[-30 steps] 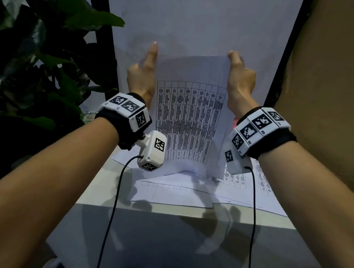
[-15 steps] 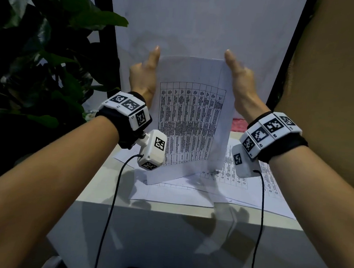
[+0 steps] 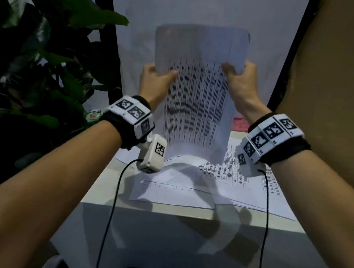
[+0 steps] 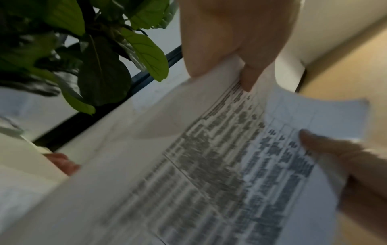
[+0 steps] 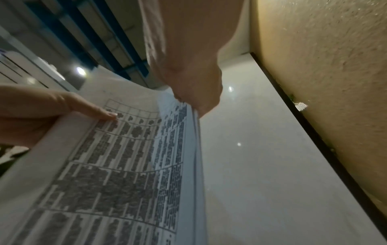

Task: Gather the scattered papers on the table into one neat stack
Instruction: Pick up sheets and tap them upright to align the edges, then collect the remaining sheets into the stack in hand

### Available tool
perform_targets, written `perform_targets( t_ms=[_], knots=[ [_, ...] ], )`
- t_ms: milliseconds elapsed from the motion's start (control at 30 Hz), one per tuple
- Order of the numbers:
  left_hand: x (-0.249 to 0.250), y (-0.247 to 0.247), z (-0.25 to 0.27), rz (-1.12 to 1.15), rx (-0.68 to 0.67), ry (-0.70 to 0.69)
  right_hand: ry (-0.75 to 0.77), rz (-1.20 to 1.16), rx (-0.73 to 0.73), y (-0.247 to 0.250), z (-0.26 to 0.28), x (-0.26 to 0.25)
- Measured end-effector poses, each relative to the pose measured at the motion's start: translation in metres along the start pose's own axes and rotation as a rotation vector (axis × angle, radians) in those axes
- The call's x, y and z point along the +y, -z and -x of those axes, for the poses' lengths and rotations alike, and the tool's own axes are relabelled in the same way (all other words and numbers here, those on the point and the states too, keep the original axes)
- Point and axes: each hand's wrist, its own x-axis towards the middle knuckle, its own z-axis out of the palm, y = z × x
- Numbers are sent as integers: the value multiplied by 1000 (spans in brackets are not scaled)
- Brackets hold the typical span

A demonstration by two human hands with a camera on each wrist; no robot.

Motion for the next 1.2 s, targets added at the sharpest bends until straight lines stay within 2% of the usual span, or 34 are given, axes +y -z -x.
perform_targets(
  t_ms=[133, 267, 400, 433, 567, 733, 867, 933, 1000, 1200],
  knots=[
    [13, 4, 0, 131, -32, 17, -38, -79, -24, -1, -1, -5],
    [-8, 12, 13, 135, -83, 188, -193, -101, -184, 6, 19, 22],
    [-23, 24, 14, 168, -206, 395, -315, -154, -254, 16, 23, 39],
    [-28, 26, 10, 166, -225, 411, -320, -162, -274, 17, 24, 38],
    [-34, 23, 4, 52, -202, 334, -321, -106, -340, 14, 25, 33],
    [-40, 21, 13, 127, -136, 358, -357, -120, -214, 10, 28, 42],
    [-27, 22, 8, 134, -164, 277, -183, -99, -181, 9, 28, 29],
    [-13, 22, 1, 174, -150, 214, -162, -106, -141, 12, 24, 23],
    [-3, 24, -4, 220, -137, 165, -147, -125, -160, 15, 24, 21],
    [-8, 24, 3, 140, -203, 114, -160, -193, -149, 20, 28, 30]
  ],
)
